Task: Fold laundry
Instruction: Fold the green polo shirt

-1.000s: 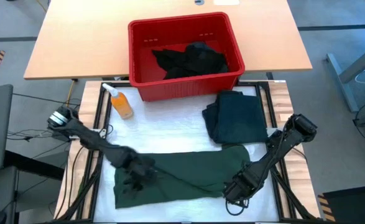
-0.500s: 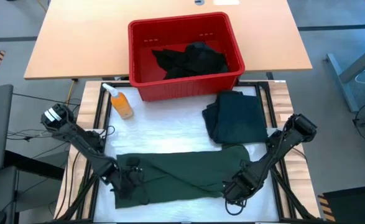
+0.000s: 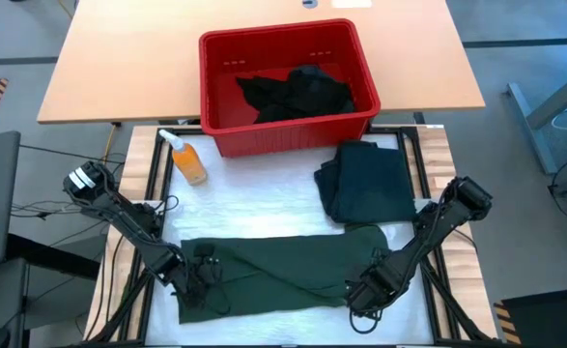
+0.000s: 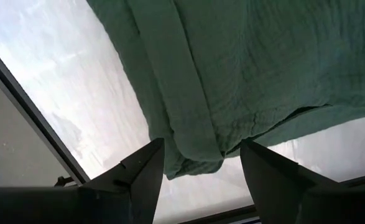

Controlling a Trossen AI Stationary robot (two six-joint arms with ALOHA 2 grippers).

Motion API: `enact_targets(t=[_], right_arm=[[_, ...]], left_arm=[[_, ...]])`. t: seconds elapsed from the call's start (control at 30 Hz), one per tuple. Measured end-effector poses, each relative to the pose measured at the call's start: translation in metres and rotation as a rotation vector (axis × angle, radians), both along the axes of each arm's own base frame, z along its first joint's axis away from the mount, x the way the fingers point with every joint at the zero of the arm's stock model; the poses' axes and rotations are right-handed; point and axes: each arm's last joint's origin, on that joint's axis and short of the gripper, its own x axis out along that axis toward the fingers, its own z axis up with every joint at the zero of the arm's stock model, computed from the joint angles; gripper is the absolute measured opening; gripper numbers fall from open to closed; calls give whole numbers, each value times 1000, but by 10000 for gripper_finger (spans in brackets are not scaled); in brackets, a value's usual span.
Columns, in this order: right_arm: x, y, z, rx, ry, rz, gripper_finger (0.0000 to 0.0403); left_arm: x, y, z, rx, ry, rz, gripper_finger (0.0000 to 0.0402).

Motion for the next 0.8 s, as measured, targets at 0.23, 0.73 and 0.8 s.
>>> enact_targets(t=[0.23,0.73,0.8], right_arm=[[0,0,0,0,0,0,240],[0,0,0,0,1,0,240],[0,0,0,0,1,0,240]], left_arm=[[0,2,-2,-10,4,25,2],[-20,11,41,-190,118,-43,0],[-24,11,43,-208,155,-53,0]])
